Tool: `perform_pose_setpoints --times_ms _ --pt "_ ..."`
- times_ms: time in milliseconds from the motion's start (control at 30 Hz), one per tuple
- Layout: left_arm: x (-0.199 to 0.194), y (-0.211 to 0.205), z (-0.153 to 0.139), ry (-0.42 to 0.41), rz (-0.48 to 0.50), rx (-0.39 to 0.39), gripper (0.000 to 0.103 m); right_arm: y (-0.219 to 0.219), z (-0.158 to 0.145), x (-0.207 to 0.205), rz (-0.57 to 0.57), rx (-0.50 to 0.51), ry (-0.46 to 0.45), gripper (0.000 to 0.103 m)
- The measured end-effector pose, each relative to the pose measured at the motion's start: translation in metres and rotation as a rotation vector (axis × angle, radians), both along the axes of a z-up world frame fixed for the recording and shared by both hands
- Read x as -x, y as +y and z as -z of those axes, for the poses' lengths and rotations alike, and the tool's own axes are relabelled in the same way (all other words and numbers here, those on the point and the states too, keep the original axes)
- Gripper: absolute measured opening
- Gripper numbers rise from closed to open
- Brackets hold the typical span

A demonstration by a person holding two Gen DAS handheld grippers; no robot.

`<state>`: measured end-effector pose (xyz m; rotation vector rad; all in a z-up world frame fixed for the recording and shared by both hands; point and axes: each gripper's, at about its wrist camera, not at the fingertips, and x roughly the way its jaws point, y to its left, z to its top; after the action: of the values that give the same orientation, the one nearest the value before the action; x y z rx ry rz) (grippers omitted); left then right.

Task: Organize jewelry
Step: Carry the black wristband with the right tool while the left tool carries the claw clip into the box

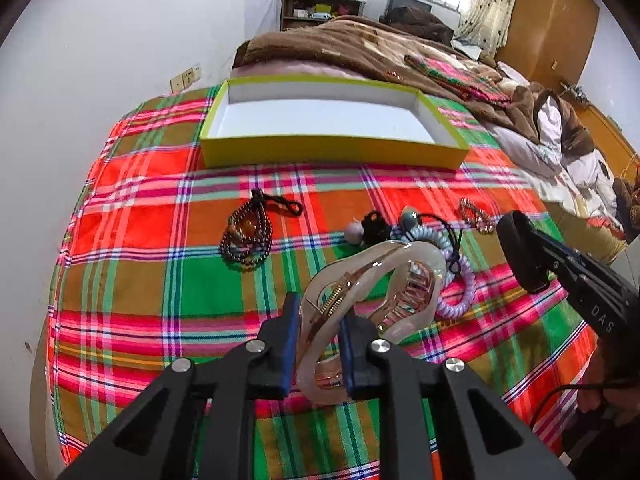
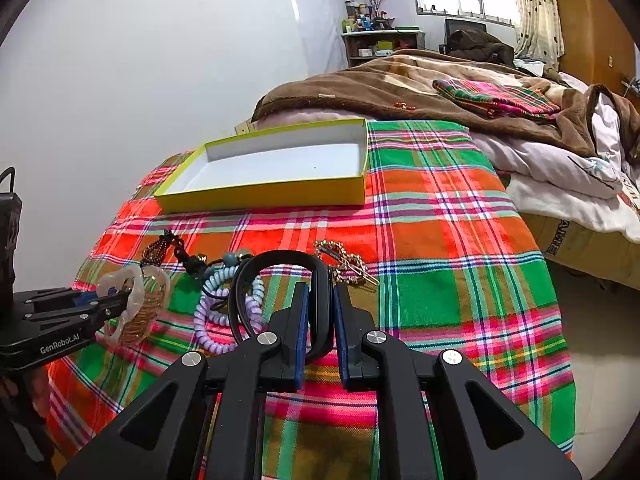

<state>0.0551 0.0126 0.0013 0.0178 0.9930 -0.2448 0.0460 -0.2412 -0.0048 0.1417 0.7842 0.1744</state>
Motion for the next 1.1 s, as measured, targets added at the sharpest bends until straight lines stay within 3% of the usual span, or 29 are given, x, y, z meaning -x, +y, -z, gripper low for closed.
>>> perform_pose_setpoints --times_ms 500,800,1100 --pt "-0.027 0.01 -0.032 -0.045 -0.029 0.019 0.019 0.006 -0.029 -0.023 -0.003 0.004 -0.036 0.012" --pt "-0.077 0.014 -0.049 -0.071 -0.043 0.035 0.019 0.01 -0.05 -0.076 0.001 0.024 -0.052 0.012" --pt "-0.14 0.014 -0.045 -0.063 -0.053 0.042 0.019 0.015 -0.041 -0.14 0.023 0.058 -0.007 0.012"
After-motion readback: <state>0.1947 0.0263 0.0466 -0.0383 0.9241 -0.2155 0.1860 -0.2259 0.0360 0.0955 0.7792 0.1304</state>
